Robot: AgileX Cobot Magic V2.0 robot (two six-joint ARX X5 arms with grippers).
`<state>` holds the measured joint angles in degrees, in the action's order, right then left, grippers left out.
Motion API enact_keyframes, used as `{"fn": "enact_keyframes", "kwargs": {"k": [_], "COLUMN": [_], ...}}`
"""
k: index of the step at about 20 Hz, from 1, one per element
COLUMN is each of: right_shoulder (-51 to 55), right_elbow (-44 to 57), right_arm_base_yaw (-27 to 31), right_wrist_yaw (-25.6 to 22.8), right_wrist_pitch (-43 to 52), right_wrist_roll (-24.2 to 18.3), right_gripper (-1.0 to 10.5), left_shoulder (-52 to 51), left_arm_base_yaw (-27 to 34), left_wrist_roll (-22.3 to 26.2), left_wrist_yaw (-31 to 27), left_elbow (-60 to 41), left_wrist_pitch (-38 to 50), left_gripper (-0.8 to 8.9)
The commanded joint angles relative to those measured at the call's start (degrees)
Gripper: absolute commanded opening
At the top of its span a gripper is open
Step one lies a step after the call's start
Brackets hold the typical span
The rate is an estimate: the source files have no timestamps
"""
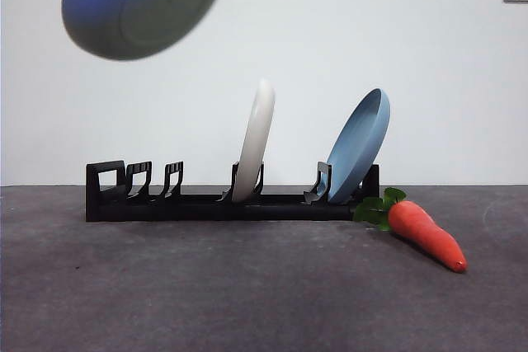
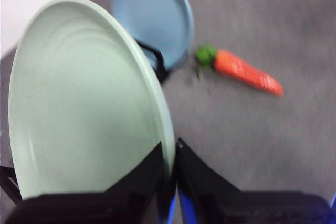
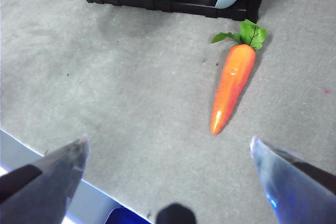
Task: Take the green plate from the plate rack,put the plate on the table,take the carrot from the table,put the carrot in the plate
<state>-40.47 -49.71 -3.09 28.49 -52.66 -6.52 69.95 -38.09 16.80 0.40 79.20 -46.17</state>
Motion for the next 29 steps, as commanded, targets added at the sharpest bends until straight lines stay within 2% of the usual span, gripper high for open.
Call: {"fn": "enact_keyframes", "kwargs": {"k": [1,4,6,10,16,20,21,24,29], "right_shoulder": [-0.04,-0.04,-0.04,-0.04,-0.04,-0.04,-0.07,-0.92,-4.94], "right_elbow": [-0.11,-0.11,-0.11,-0.11,-0.11,-0.11,-0.11,-0.11,-0.11], "right_arm_base_yaw": [-0.09,-0.09,-0.09,-0.09,-0.09,-0.09,-0.09,-0.09,-0.09], "right_wrist_yaw": [0.07,0.07,0.07,0.07,0.07,0.07,0.04,0.00,-0.11], "right_wrist_pitch": [0.42,0.42,0.42,0.42,0.39,0.39,0.39,0.37,2.67], "right_wrist_roll": [0.68,0.66,0.70,0.68,0.68,0.70,0.70,0.81,1.14], "right_gripper": [6.2,6.2,6.2,6.2,6.2,6.2,6.2,6.2,6.2], "left_shoulder": [0.63,1.73,3.04,9.14,23.15,26.49,26.51,26.51,25.33], "left_arm_base_yaw": [-7.21,-13.90,-16.74,-20.22,-20.81,-20.81,-20.81,-20.85,-21.53], "left_wrist_roll": [2.62,2.51,3.15,6.69,8.48,7.50,6.78,3.98,3.41], "left_wrist_yaw": [-6.21,-13.49,-14.21,-20.06,-19.87,-19.32,-19.02,-17.81,-18.08], "left_elbow": [-5.03,-13.57,-19.74,-27.96,-28.59,-28.59,-28.59,-28.50,-27.47], "left_wrist_pitch": [1.51,6.97,13.33,23.19,29.00,29.79,29.44,28.52,26.23], "left_gripper": [-0.05,-0.06,-0.05,-0.06,-0.06,0.02,0.24,2.87,3.11]}}
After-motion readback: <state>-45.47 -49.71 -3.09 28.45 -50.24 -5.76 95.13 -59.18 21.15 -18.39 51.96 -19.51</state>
